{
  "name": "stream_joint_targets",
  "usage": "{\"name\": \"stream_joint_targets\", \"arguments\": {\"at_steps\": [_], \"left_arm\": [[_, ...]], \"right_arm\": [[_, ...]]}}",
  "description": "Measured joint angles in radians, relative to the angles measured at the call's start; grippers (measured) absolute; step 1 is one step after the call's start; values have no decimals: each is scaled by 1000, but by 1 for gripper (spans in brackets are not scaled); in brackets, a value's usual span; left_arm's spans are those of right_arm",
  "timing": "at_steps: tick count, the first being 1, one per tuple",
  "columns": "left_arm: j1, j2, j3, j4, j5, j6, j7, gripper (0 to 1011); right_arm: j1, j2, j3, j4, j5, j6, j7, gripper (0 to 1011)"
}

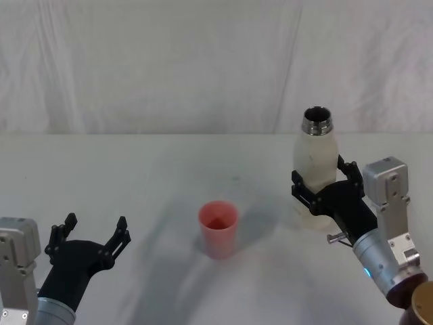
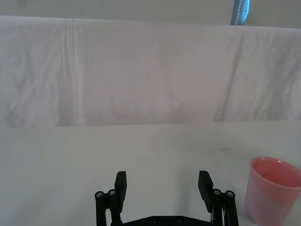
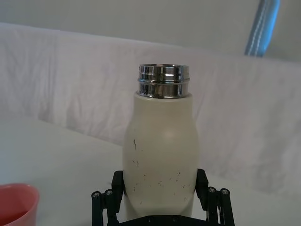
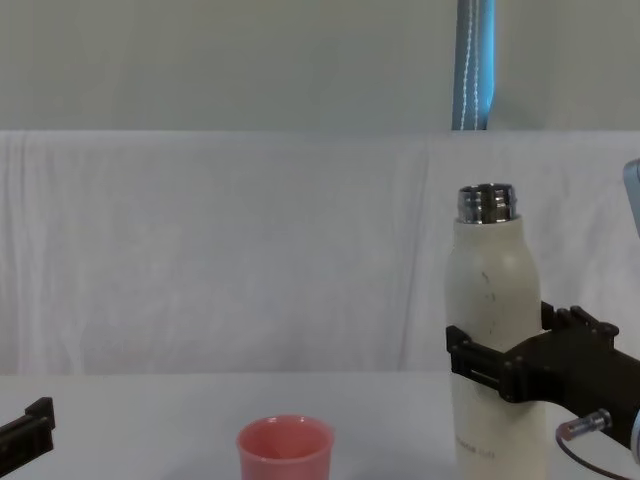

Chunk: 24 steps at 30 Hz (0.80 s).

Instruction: Grasp the thermos with one hand and pour water into the cup lid.

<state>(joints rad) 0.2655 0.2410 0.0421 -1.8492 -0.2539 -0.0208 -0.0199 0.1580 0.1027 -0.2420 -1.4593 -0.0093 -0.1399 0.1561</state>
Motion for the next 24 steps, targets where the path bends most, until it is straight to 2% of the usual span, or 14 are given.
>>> {"name": "stream_joint_targets", "arguments": {"at_steps": [10, 13, 15, 16, 20, 24], "left_arm": [[0, 0, 0, 0, 0, 0, 0, 1001], [0, 0, 0, 0, 0, 0, 0, 1001], [0, 0, 0, 0, 0, 0, 0, 1001], [0, 0, 0, 0, 0, 0, 0, 1001], [0, 0, 0, 0, 0, 0, 0, 1001], [0, 0, 0, 0, 0, 0, 0, 1001]], "right_arm": [[-8, 61, -27, -14, -76, -60, 21, 950], [-3, 81, -41, -7, -121, -94, 20, 950], [7, 96, -55, 3, -170, -127, 7, 950], [7, 96, -55, 3, -170, -127, 7, 950], [23, 112, -77, 19, -245, -169, -19, 950], [36, 120, -95, 33, -298, -197, -39, 950]]}}
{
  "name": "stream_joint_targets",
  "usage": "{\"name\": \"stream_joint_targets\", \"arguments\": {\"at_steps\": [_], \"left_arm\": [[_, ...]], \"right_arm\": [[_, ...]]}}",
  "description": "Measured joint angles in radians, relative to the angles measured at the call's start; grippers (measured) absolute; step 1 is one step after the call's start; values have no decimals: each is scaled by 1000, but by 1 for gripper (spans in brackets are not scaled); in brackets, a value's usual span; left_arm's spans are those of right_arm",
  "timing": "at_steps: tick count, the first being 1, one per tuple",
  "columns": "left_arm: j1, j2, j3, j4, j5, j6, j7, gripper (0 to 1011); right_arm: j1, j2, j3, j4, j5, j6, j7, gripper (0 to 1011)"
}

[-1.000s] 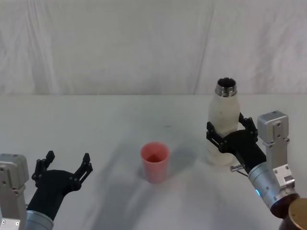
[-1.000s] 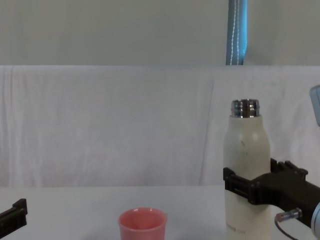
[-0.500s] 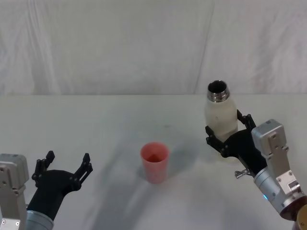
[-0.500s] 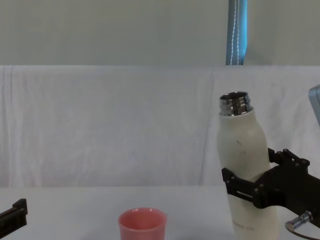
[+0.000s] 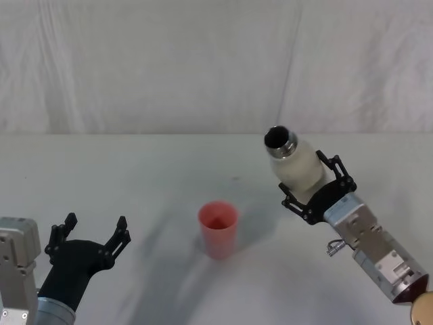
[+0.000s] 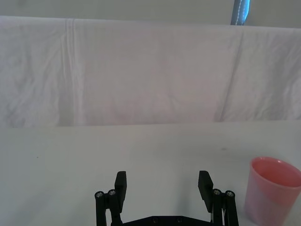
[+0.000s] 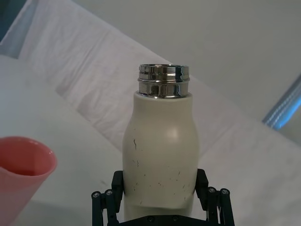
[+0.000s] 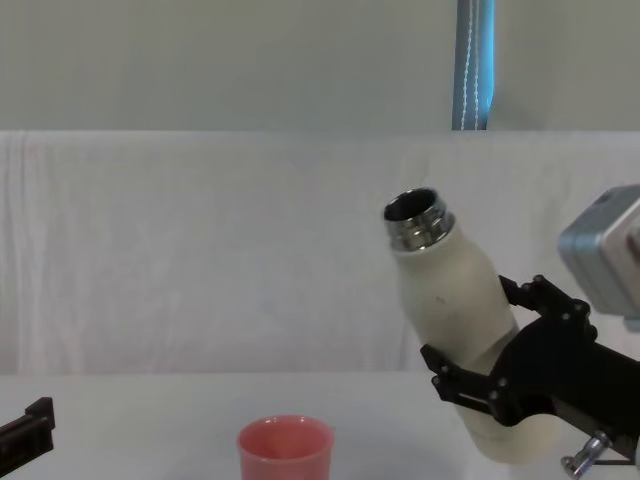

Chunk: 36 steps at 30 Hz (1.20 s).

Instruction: Grasp the thermos with one hand and pour water into the cup lid.

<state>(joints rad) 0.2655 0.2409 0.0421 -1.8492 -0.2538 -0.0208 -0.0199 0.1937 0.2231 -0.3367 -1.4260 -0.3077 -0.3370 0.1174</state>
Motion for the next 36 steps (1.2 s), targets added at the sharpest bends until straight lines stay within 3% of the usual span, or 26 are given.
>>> {"name": "stream_joint_targets", "arguments": {"at_steps": [11, 18, 29, 36], "left_arm": [[0, 0, 0, 0, 0, 0, 0, 1001], [0, 0, 0, 0, 0, 0, 0, 1001], [0, 0, 0, 0, 0, 0, 0, 1001], [0, 0, 0, 0, 0, 0, 0, 1001]], "right_arm": [[35, 38, -61, 53, -161, -96, -66, 950], [50, 58, -91, 74, -229, -127, -102, 950], [80, 73, -130, 102, -330, -144, -176, 950], [113, 67, -145, 133, -369, -121, -215, 950]]}}
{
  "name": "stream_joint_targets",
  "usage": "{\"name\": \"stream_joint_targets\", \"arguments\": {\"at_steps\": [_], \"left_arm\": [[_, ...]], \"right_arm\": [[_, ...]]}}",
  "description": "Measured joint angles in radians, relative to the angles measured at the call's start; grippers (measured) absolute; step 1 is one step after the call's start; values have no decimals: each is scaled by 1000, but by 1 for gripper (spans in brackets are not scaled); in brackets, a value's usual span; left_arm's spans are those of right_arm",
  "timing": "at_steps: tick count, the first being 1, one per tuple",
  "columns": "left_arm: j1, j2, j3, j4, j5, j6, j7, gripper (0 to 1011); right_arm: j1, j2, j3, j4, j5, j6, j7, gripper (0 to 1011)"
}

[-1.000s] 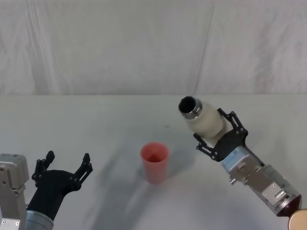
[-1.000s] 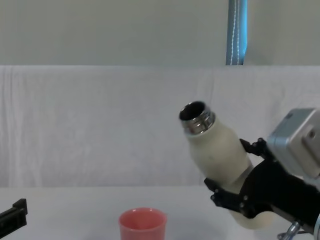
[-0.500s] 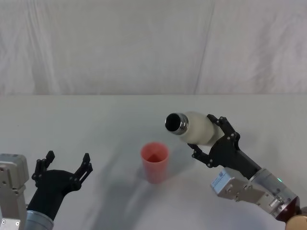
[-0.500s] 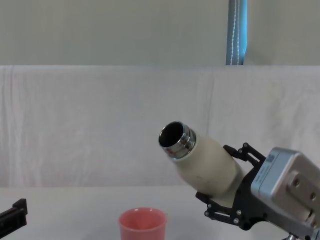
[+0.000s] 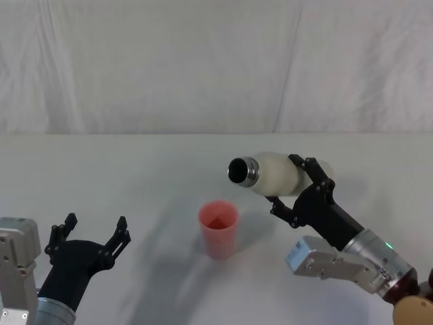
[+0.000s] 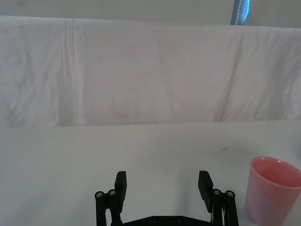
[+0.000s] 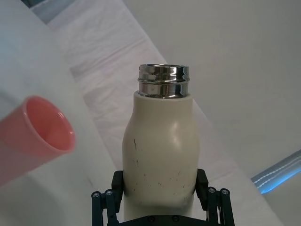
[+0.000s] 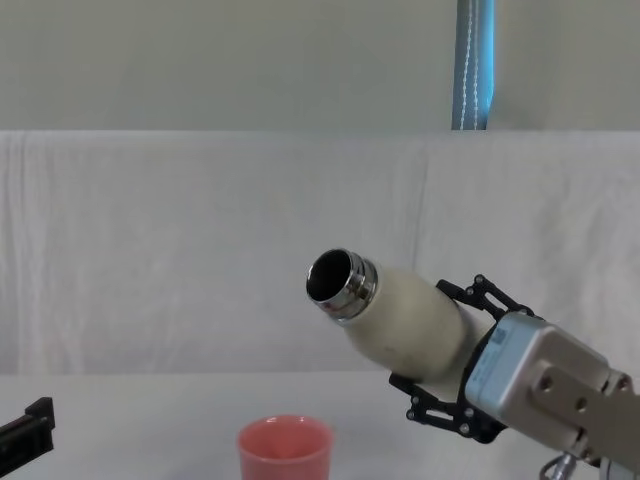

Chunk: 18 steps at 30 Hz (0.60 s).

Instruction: Grasp the thermos with one hand and pour water into the cup lid.

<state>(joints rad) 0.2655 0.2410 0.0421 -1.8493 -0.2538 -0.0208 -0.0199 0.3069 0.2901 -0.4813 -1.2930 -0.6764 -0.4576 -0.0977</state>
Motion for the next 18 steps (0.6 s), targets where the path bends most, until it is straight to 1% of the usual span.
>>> {"name": "stream_joint_targets", "arguments": {"at_steps": [11, 16, 18], "left_arm": [[0, 0, 0, 0, 0, 0, 0, 1001], [0, 0, 0, 0, 0, 0, 0, 1001], [0, 0, 0, 0, 0, 0, 0, 1001]], "right_arm": [[71, -7, -33, 83, -35, 4, -32, 950], [81, -2, -39, 92, -50, 25, -41, 950], [82, 1, -40, 92, -57, 44, -47, 950]]}}
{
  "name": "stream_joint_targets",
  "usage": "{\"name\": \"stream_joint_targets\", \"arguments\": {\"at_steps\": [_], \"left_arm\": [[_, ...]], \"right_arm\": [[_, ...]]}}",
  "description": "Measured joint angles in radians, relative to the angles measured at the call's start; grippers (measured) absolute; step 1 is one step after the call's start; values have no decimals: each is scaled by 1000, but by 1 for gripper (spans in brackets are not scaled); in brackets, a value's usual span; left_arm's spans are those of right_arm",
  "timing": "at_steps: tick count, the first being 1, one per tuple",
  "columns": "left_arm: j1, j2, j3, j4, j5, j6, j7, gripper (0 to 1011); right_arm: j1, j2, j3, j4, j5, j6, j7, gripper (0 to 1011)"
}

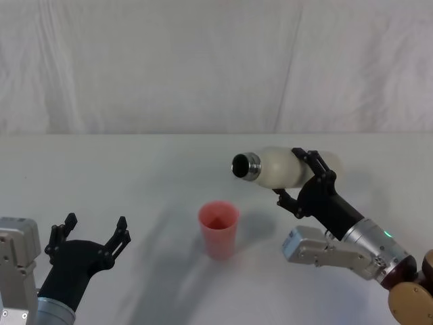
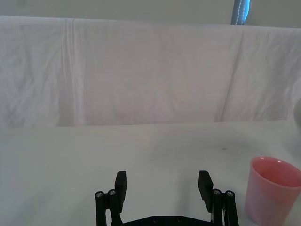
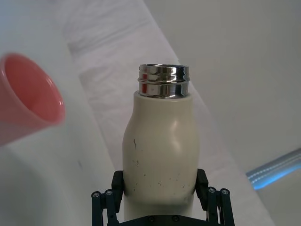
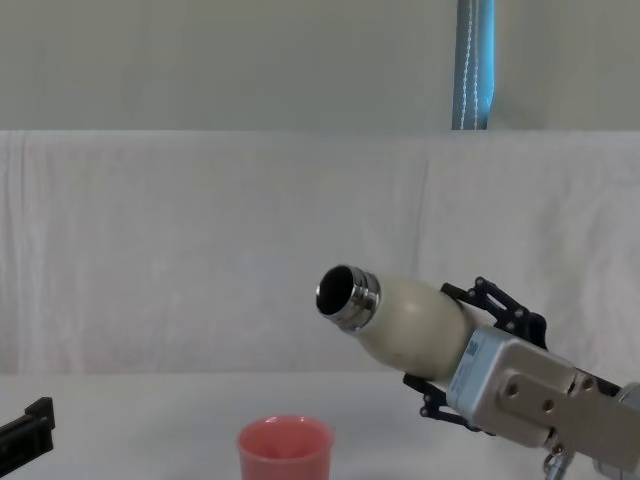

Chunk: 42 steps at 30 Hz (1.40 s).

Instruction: Grasp the thermos with one hand and pour water into the cup lid.

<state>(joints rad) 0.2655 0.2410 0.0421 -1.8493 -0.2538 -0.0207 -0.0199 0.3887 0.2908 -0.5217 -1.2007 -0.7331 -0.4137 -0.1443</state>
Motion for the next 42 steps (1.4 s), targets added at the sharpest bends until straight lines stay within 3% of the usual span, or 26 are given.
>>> {"name": "stream_joint_targets", "arguments": {"at_steps": [9, 24, 42], "left_arm": [[0, 0, 0, 0, 0, 0, 0, 1001], [0, 0, 0, 0, 0, 0, 0, 1001], [0, 0, 0, 0, 0, 0, 0, 1001]], "right_arm": [[-13, 11, 5, -26, -10, 60, -21, 950], [-61, 59, 5, -74, -13, 62, -14, 950], [-26, 40, -40, -28, -59, 50, -39, 950]]}}
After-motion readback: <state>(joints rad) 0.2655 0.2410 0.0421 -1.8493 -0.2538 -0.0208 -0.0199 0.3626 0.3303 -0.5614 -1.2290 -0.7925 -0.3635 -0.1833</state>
